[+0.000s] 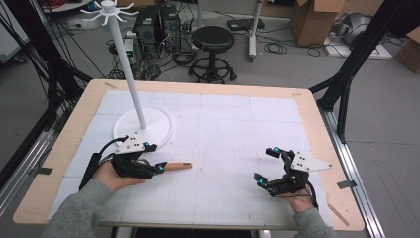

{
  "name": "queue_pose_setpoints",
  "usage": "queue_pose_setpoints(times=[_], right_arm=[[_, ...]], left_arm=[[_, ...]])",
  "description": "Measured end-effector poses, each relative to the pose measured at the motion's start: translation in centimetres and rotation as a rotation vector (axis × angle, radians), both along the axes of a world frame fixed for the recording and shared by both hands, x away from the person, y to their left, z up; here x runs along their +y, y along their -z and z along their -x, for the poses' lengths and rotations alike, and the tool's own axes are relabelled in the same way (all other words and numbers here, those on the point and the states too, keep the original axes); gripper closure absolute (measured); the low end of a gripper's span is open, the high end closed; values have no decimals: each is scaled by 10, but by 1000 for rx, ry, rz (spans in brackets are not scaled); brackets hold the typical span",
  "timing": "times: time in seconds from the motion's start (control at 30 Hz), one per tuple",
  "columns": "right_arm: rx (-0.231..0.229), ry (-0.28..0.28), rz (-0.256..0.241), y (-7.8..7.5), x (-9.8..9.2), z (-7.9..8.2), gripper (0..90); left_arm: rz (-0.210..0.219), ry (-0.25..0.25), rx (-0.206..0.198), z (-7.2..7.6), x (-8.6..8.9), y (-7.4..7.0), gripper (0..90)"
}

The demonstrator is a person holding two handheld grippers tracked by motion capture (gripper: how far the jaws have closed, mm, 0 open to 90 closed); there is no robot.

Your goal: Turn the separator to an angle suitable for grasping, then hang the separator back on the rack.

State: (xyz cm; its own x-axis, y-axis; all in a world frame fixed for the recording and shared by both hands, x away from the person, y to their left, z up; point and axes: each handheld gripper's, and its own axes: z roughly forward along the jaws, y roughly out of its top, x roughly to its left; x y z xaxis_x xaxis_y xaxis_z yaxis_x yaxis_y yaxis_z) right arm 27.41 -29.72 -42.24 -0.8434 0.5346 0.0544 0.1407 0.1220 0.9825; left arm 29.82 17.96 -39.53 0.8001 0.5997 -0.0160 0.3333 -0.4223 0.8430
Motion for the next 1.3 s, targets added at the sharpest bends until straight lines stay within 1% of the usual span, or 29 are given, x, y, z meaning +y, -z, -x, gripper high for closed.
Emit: queue_pose_setpoints(times=[0.07,0.13,0.2,0.27,0.33,0.37,0.4,0.43,0.5,0.57,0.6,0.67,0.7,0.73,0.83,0.87,0.9,0.93,0.97,1.0,1.07,1.1,1.17,1.2,1.27,1.3], right_arm=[[3,-2,3,0,2,0,8],[7,-10,7,0,3,0,8],[8,-13,15,0,5,1,8],[1,-16,17,0,5,1,8],[1,-16,16,0,5,1,8],[3,-16,11,0,5,1,8],[-1,-15,11,0,5,1,8],[5,-16,10,0,5,1,8],[10,-20,9,0,4,1,8],[11,-22,10,0,3,2,8],[11,-26,13,0,3,3,8],[11,-29,15,0,3,4,8],[7,-29,17,0,3,4,8],[11,-28,17,0,3,5,8],[13,-31,18,0,3,6,8],[7,-28,20,0,3,6,8],[9,-29,23,0,3,6,8],[6,-28,24,0,3,6,8],[13,-31,21,0,3,6,8],[13,-32,21,0,3,5,8],[12,-31,23,0,2,5,8],[14,-33,21,0,3,5,8],[12,-31,19,0,3,5,8],[11,-32,18,0,3,5,8],[12,-32,16,0,3,5,8],[13,-31,17,0,3,5,8]], left_arm=[[-36,-17,-1,1,1,2,251],[-82,-4,-1,2,2,3,258],[-113,11,-15,3,3,3,255],[-112,28,-15,4,5,2,246],[-112,56,-18,3,8,-3,206],[-105,73,-20,3,9,-5,193],[-99,83,-18,2,10,-8,189],[-97,89,-17,1,11,-10,178],[-121,97,1,-1,11,-14,163],[-164,111,15,-2,9,-15,163],[-189,125,20,-2,8,-17,163],[-227,159,16,-3,7,-19,159],[-222,168,19,-2,5,-20,153],[-227,187,17,-2,4,-21,153],[-238,220,18,-4,1,-22,150],[-239,237,16,-5,1,-22,137],[-231,253,12,-6,1,-21,106],[-232,258,9,-7,1,-21,98],[-246,266,1,-8,1,-21,98],[-244,268,3,-9,1,-21,98],[-247,273,17,-12,2,-19,98],[-258,272,21,-13,3,-18,98],[-263,280,35,-15,3,-16,98],[-260,275,42,-15,3,-15,98],[-277,289,39,-17,4,-14,98],[-275,284,42,-18,4,-13,98]])
